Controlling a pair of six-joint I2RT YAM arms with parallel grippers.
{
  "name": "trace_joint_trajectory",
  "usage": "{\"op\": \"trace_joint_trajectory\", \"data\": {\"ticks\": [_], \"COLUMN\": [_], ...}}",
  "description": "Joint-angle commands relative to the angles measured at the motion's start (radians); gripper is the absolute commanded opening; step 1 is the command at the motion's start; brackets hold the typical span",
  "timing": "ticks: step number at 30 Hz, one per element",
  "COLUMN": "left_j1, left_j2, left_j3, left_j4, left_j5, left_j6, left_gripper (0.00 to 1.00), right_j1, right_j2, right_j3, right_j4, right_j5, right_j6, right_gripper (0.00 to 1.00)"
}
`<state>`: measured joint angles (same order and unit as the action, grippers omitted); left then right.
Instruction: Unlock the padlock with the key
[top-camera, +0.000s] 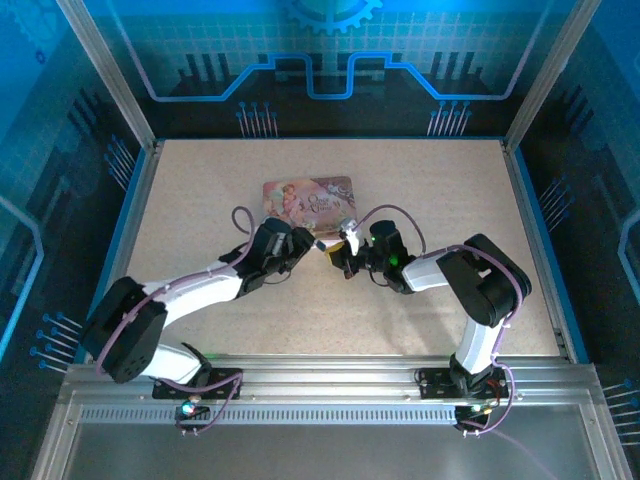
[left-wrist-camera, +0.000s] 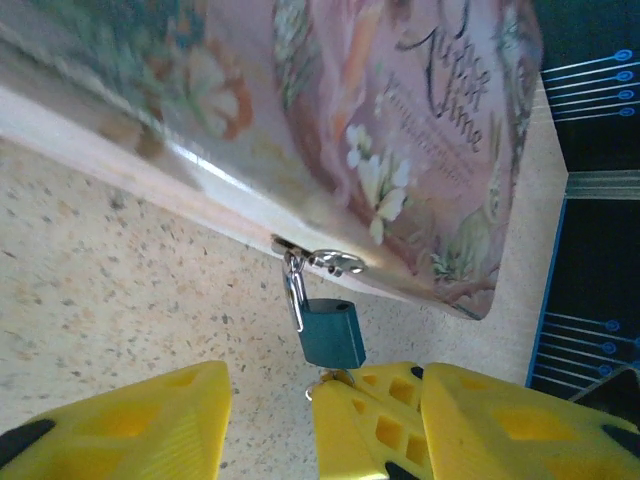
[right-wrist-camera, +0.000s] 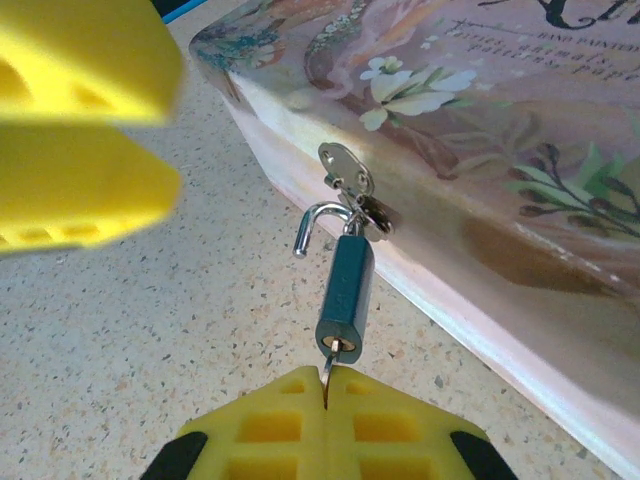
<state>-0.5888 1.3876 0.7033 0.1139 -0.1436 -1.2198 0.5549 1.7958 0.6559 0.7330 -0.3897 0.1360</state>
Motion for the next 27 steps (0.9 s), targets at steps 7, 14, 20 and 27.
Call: {"op": "trace_joint_trajectory", "data": {"ticks": [7,14,20,27], "left_j1": [0.193,0.394,0.481,0.482], "left_j2": [-0.171,-0.107,0.017,0.218], "left_j3": [0.02,0.08,0.124,0.234], "left_j4": [-0.261,-0.287,-0.169,-0.113], "left_j5": [0.009,0.198,0.352,0.494], "left_j6": [0.219,0.336,0.388,0.407], "left_gripper": [0.77,0.87,0.87,0.82], "right_j1": [-0.041,-0.06,-0.069,-0.087], "right_j2": [-0.022,-0.037,-0.058,-0.041], "right_j3": [0.028,0.063,0.088,0.112], "right_j4": [-0.122,-0.205,-0.292,-0.353], "right_j5": [-0.023,-0.064,-0.093,-0.123], "right_j6": [0.092,0.16,0.241,0.325], "right_gripper": [0.0,0.0,0.0,0.0]}}
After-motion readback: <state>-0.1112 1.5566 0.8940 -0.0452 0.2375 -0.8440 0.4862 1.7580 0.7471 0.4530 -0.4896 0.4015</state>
